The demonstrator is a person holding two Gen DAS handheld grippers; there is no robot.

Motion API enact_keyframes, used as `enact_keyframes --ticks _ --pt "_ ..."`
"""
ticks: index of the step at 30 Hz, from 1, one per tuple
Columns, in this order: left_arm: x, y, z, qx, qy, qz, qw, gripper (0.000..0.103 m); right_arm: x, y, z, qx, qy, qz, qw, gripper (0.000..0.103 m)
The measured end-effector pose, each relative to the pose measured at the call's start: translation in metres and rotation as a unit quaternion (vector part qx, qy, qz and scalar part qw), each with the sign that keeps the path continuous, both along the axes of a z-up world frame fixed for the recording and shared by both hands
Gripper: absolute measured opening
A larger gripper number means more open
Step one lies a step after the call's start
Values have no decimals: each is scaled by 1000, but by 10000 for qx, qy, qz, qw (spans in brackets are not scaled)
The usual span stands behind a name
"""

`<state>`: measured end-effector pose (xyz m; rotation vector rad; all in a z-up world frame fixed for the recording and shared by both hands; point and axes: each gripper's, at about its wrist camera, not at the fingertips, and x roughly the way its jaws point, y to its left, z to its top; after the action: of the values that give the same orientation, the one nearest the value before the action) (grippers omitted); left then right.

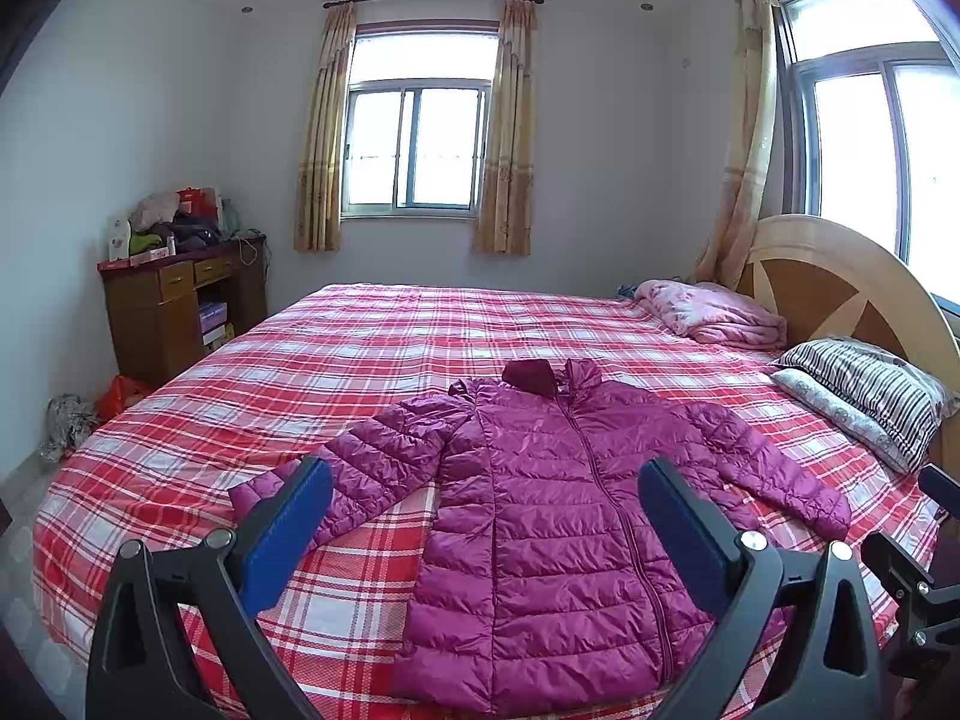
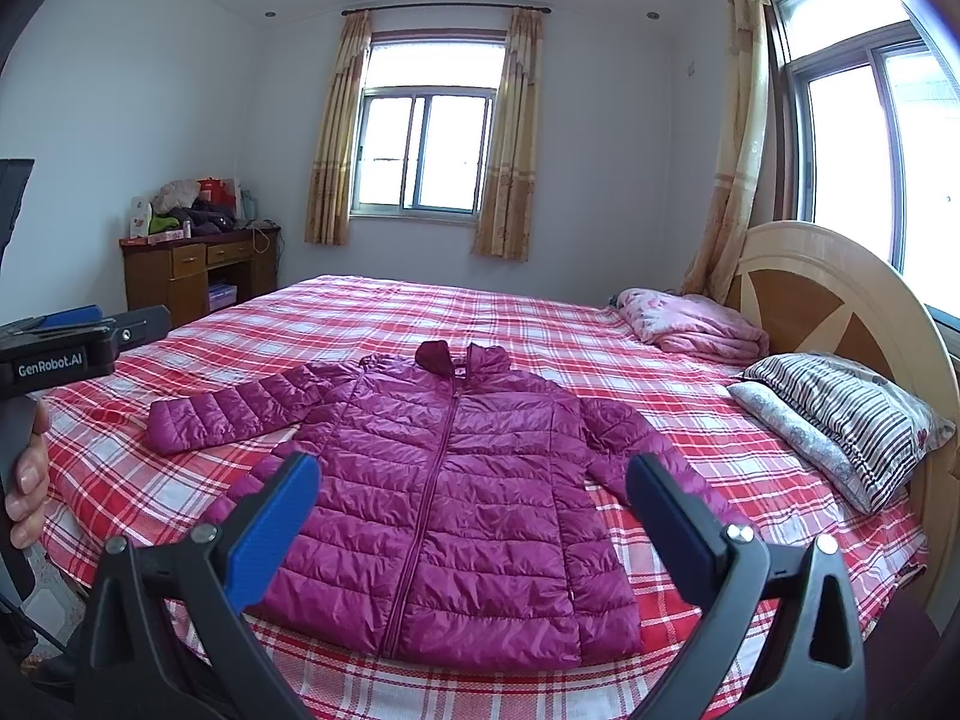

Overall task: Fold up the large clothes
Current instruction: 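Move the right tool to the jacket sleeve cuff and close on it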

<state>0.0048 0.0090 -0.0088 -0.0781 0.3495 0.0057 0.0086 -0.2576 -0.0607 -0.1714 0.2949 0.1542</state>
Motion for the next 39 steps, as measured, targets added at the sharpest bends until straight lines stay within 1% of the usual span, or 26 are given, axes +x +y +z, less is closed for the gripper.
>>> enact_keyframes --ticks 6,10,12,14,18,20,22,25,28,30,32,36,38,39 --pt "5 -1 -5 23 67 7 10000 102 6 -3 -5 60 86 10 9999 103" --pt "17 -2 -15 79 168 -25 9998 102 23 -12 -16 86 213 -110 9997 103" --pt "30 1 -24 70 314 -43 9995 102 38 -24 -25 130 386 -245 9989 103" --pt "46 3 -37 84 557 14 9984 102 55 -43 -36 308 601 -424 9968 103" --pt "77 11 -65 -37 1018 73 9948 102 87 -88 -56 627 968 -934 9889 103" --pt "92 9 -79 56 1161 54 9932 102 103 -113 -65 828 1129 -1195 9829 103" --pt "106 9 -91 186 1277 114 9916 102 120 -137 -73 996 1308 -1394 9765 99" --pt "133 11 -105 293 1413 188 9893 102 144 -169 -86 1192 1555 -1694 9659 97" --pt "157 13 -112 367 1500 261 9877 102 167 -204 -97 1304 1749 -2141 9521 96" --pt "172 12 -116 449 1533 288 9867 102 179 -226 -103 1391 1847 -2378 9434 91" --pt "186 10 -122 543 1600 319 9851 102 191 -246 -108 1496 1948 -2605 9337 91" --pt "210 7 -138 838 1751 422 9801 102 209 -282 -122 1826 2148 -2931 9136 84" --pt "223 6 -149 1004 1905 483 9754 102 216 -293 -130 1901 2276 -3013 9063 78" --pt "228 7 -154 1025 2015 497 9728 102 219 -297 -135 1963 2348 -3025 9027 74"
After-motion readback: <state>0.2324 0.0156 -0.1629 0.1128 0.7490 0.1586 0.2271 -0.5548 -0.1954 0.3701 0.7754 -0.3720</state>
